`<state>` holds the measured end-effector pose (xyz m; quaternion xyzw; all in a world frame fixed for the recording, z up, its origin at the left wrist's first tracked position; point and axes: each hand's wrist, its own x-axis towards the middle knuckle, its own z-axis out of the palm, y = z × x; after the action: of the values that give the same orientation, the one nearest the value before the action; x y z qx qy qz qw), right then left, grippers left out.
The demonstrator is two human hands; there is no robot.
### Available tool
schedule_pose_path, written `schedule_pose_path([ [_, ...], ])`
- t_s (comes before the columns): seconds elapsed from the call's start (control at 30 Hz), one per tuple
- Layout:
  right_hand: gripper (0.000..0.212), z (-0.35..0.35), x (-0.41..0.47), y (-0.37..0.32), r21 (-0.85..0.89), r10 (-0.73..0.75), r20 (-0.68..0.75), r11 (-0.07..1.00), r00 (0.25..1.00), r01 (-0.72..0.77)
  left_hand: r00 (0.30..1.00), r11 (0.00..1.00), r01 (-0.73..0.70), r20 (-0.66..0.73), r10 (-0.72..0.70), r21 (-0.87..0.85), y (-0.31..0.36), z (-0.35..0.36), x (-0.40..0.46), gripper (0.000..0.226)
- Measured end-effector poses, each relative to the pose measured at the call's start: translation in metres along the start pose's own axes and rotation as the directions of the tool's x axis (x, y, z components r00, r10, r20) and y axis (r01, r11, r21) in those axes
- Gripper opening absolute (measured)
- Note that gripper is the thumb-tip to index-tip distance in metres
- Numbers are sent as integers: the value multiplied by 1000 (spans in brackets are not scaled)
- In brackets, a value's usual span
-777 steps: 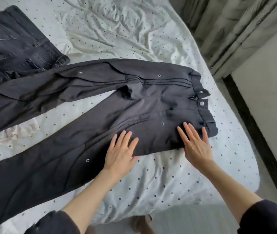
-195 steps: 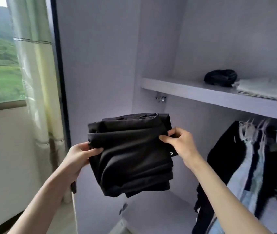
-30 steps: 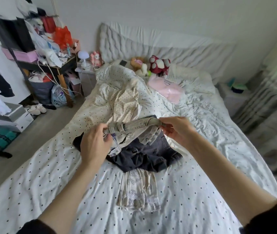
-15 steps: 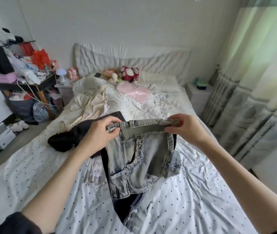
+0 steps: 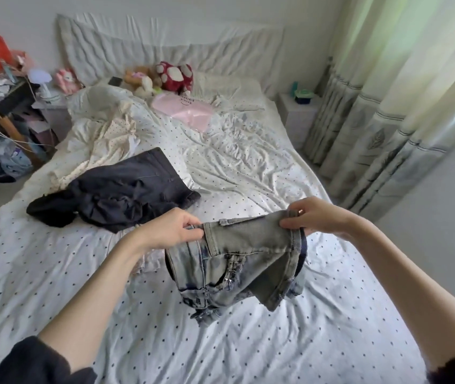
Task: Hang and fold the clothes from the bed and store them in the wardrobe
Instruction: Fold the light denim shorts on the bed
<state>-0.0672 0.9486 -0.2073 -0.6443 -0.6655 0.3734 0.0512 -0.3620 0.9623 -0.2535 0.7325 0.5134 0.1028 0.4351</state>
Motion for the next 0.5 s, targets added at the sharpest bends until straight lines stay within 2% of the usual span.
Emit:
schedule_pose_path([
  [0.1,28,-8,38,-10,52,47,-12,998,999,-47,1000,1000,18,-8,-18,8,-12,-18,32,13],
  [0.17,28,-6,74,-14,54,78,-73,996,994,-74,998,999,34,-59,-31,42,-24,-27,61,13],
  [0.27,11,2,146,-11,192,145,-278,977,950,-93,952,999,44,-303,-43,-5,-56,-38,119,10],
  [0.33,20,15,183,-1,342,225,-336,934,915,-105,897,997,34,-438,-63,-73,-77,-32,143,15],
  [0.4,29,34,207,16,372,300,-317,912,900,-173,900,994,56,-425,-92,-98,-99,-15,155,16],
  [0.5,32,74,218,49,380,372,-194,882,908,-280,941,976,161,-275,-196,-145,-139,28,155,21],
])
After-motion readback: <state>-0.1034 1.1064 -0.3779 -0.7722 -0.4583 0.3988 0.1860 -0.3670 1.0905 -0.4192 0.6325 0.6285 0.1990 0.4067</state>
